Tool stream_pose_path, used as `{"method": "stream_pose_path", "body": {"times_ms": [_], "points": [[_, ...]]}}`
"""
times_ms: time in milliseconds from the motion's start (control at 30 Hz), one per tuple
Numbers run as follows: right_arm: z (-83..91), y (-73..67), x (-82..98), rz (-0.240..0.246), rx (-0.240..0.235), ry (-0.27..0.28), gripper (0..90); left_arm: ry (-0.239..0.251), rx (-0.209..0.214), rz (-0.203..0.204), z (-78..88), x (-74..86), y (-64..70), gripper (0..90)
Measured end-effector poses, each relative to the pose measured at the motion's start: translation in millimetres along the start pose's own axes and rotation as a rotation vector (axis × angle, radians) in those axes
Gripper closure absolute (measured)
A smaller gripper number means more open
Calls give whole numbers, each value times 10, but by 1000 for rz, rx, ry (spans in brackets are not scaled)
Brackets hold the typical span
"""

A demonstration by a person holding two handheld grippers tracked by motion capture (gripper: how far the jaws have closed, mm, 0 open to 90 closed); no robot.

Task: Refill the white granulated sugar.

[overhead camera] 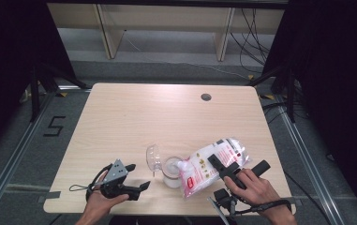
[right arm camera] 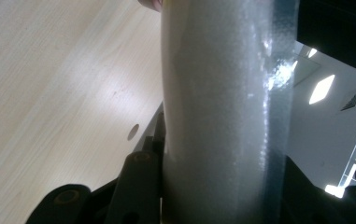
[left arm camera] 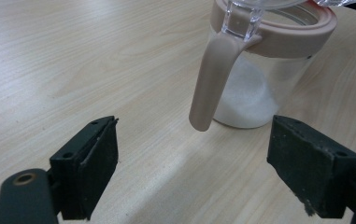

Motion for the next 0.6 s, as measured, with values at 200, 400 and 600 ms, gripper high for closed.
{"method": "stream_pose_path", "body": {"times_ms": [200, 400, 600], "points": [[-4, -5, 6, -7, 2, 3, 714, 0, -1, -1, 4, 0, -2, 161], [4, 1, -1, -3, 3, 7, 717, -3, 0, -5, 0, 2, -1, 161], [6, -2, -1, -5, 3, 8, 719, -2, -1, -3, 4, 0, -1, 161]]}}
Point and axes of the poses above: each handheld gripper's, and its own axes: z roughly backward along the jaws, x roughly out of its underside, y roughly to its right, the point moved 3 cm from there along -z, roughly forward along the jaws, and after that the axes turned 10 degrees about -z, right-handed, at the moved point
